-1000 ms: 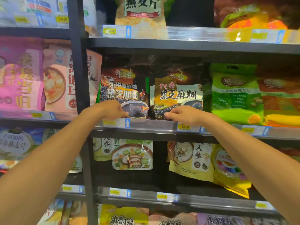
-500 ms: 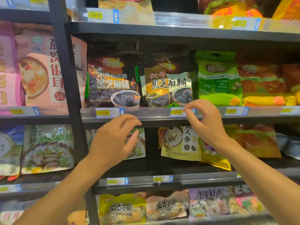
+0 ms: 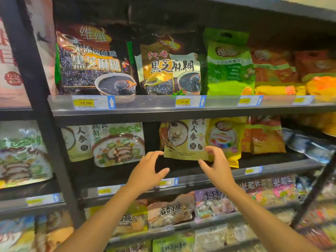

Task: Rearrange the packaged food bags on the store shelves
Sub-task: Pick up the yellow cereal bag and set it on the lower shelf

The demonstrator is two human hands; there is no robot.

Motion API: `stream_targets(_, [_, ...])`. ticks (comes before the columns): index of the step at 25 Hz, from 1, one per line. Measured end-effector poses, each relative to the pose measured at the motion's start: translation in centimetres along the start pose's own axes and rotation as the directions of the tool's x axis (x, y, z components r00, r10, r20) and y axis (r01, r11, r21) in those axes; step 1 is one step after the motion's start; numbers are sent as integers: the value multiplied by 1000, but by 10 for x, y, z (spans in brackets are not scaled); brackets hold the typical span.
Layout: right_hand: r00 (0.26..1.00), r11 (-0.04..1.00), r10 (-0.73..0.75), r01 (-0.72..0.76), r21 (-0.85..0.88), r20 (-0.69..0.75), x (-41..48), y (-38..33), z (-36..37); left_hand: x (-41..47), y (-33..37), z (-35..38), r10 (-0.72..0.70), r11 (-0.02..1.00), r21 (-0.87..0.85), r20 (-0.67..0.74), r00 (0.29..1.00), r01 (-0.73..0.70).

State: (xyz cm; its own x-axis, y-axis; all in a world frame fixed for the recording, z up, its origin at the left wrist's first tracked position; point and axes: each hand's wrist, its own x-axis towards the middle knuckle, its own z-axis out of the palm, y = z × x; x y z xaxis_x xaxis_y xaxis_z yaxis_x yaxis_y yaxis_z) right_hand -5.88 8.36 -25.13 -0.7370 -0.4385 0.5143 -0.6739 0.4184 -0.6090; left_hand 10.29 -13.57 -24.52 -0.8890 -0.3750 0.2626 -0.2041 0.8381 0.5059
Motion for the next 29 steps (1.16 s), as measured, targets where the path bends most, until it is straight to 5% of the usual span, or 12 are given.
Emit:
stream_targets(5, [975,978,204,-201,-53,84,58,48,32,63,7,32,-138,980,-137,68,988,146])
stream_targets(10, [895,915,395,-403,-6,208,113,83,55,143,8,55,-242,925,-308,-25,970,223])
stream_targets(15, [965,966,239,-248,78,108,156,101,76,204,-13,77,-236,862,-463,-12,972,204])
stream_targets(29, [946,899,297,-322,297,127,172,105,65,215,1,54,-299,761,-555,161,941,337])
